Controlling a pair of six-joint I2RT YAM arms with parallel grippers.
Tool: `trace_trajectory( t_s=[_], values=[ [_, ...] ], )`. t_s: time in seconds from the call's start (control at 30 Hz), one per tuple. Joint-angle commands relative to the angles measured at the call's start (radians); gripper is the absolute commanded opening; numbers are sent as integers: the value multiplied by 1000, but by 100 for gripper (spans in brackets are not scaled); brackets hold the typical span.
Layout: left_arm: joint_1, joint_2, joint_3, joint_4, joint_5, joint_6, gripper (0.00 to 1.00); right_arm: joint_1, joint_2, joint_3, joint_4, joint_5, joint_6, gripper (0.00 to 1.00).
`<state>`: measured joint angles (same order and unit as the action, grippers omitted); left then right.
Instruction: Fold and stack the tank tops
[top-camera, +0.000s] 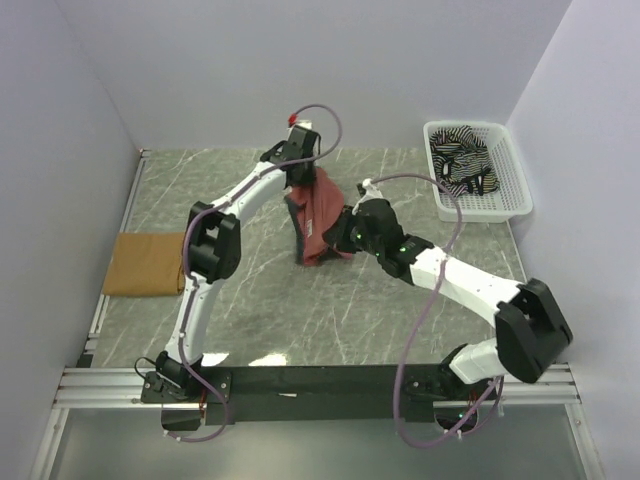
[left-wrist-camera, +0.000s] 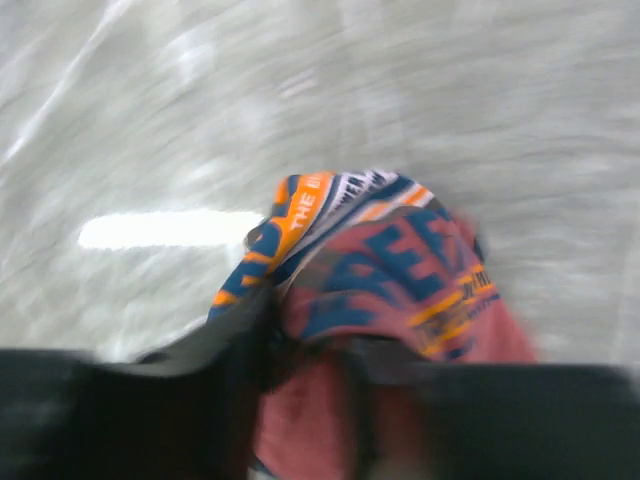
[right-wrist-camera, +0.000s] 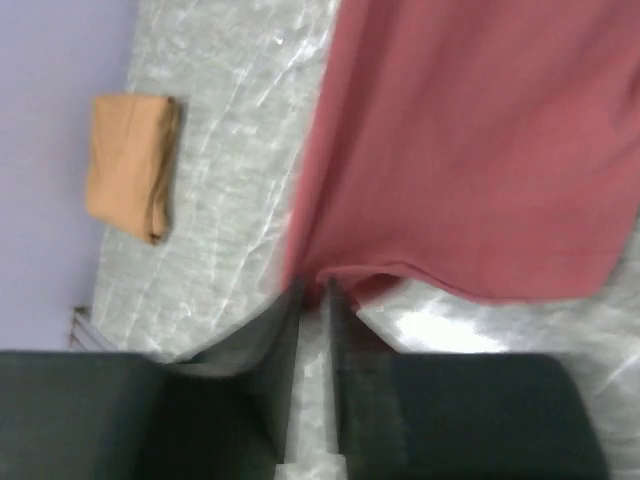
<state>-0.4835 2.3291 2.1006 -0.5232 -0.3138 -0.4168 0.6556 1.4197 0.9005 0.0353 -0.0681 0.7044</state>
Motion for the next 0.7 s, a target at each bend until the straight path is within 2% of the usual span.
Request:
trace_trajectory(
  t_s=[0.0, 0.03, 0.07, 0.13, 0.17, 0.23, 0.3, 0.37, 0.5, 0.6, 0.67],
  values=[
    [6, 24, 170, 83, 134, 95, 47, -4, -39, -26, -119, 66, 12, 29],
    [6, -18, 148, 92, 149, 87, 59, -10, -36, -2, -144, 108, 1, 37],
    [8, -57, 110, 110, 165, 79, 64, -33, -36, 6, -172, 134, -11, 47],
    [10, -194, -43, 169, 121, 30, 72, -59, -31, 23, -184, 154, -25, 51],
    [14, -241, -95, 181, 116, 9, 72, -68, -27, 26, -192, 166, -28, 51],
    [22, -360, -218, 169, 64, -66, 71, -88, -9, 38, -196, 198, -37, 51],
    [22, -419, -307, 129, -35, -132, 63, -102, 34, 57, -206, 223, -49, 51],
    [25, -484, -376, 81, -45, -171, 61, -112, 74, 61, -186, 218, -55, 51],
    [29, -573, -633, 156, 71, -244, 56, -126, 145, 105, -132, 159, -92, 51],
    [29, -568, -704, 178, 209, -263, 47, -125, 241, 170, -178, 174, -106, 50],
    [29, -545, -735, 183, 270, -261, 50, -137, 266, 183, -175, 220, -106, 53]
  ],
)
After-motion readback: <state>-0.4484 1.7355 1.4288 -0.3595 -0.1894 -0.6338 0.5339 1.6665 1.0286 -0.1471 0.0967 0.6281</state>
